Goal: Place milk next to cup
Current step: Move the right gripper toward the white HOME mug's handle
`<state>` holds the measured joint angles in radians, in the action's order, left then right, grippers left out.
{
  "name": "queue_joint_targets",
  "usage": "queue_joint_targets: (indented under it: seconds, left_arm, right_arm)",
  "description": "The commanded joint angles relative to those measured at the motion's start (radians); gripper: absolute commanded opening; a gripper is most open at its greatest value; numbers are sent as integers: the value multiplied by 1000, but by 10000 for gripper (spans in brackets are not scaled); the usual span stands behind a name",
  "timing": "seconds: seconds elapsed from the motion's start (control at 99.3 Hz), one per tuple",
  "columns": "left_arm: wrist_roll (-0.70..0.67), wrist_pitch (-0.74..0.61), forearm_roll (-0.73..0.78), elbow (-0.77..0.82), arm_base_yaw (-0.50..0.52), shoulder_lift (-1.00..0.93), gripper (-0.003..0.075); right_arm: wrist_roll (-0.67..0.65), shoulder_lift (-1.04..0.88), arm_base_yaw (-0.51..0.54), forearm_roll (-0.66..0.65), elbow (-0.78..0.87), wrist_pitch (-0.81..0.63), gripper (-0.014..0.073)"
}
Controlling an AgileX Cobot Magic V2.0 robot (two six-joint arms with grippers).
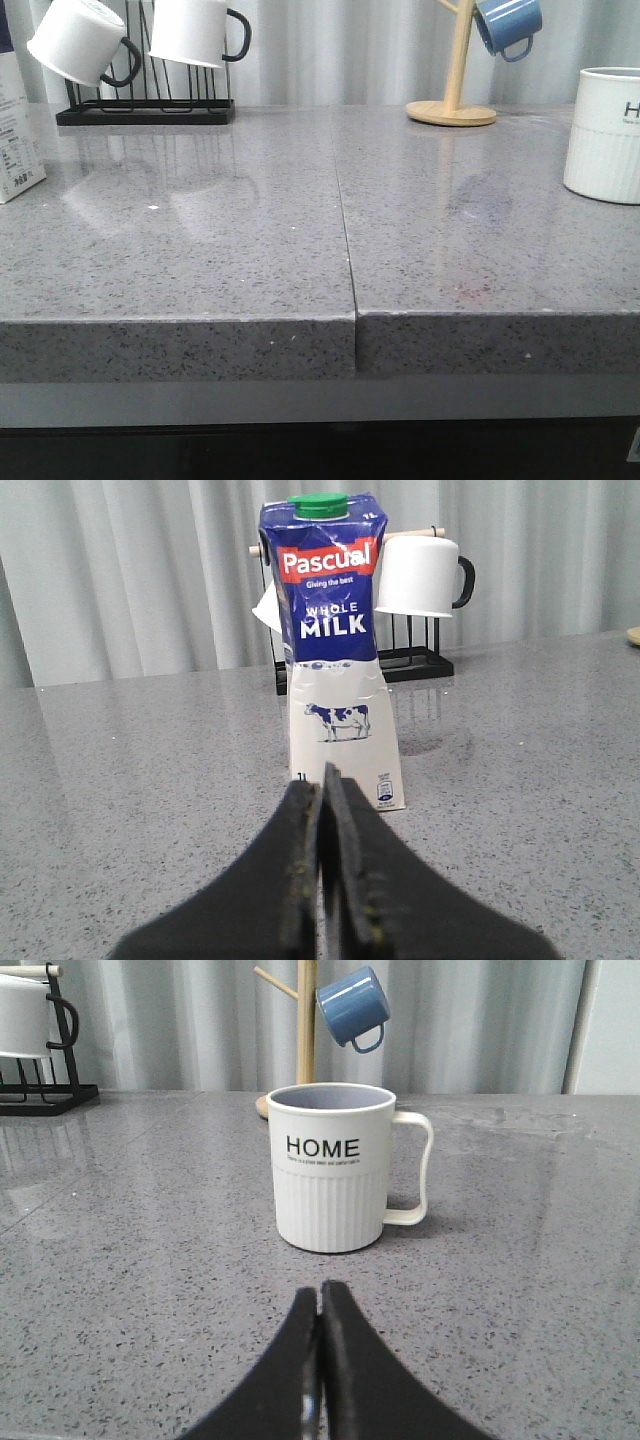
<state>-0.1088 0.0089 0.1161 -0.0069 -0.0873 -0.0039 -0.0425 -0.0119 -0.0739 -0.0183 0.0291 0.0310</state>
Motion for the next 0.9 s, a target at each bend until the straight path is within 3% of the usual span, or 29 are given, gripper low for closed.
queue_joint_targets:
  seconds: [0.0,0.292,0.463,0.655,0.887]
  left_arm:
    - [-10,-79,-8,50,2,-34,-21]
    - [-10,-79,-8,50,2,-34,-21]
    - [-10,-79,-8,50,2,-34,-21]
    - [-10,-79,-8,50,2,-34,-21]
    - [-10,-79,-8,50,2,-34,-21]
  right_arm:
    - [4,-18,2,-4,-19,-79,-68]
    - [4,-18,2,11,-35,-127,-68]
    - [5,9,2,39,-168,43,-68]
    - [6,203,2,18,-349,188,-68]
    - [7,488,2,8,-466,158,-68]
